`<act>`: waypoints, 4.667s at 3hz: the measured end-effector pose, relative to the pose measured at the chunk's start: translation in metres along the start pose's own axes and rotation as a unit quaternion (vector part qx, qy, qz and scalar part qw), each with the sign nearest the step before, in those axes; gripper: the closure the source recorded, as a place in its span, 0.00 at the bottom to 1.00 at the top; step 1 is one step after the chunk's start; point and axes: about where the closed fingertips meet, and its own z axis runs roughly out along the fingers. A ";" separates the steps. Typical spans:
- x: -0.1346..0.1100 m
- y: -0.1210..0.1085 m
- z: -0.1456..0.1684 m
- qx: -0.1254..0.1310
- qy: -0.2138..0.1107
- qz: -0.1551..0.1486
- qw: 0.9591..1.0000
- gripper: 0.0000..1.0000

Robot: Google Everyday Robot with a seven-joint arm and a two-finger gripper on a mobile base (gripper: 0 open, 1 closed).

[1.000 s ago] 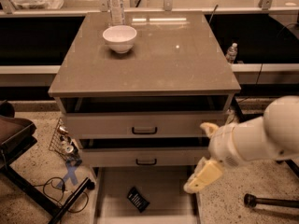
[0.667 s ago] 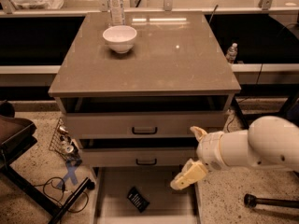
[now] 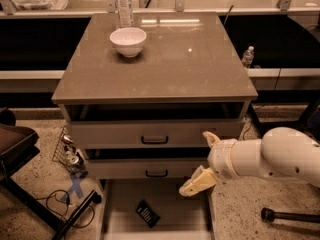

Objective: Pick rxbar blueberry from bottom drawer and place on counter

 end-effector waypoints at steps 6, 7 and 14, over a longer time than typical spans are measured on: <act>0.178 0.065 0.191 0.092 -0.149 0.108 0.979 0.00; 0.201 0.066 0.259 0.106 -0.117 0.089 0.983 0.00; 0.294 0.046 0.461 0.073 -0.003 0.115 0.991 0.00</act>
Offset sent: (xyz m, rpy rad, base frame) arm -0.0183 0.0123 -0.1431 0.2613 -0.0174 -0.2034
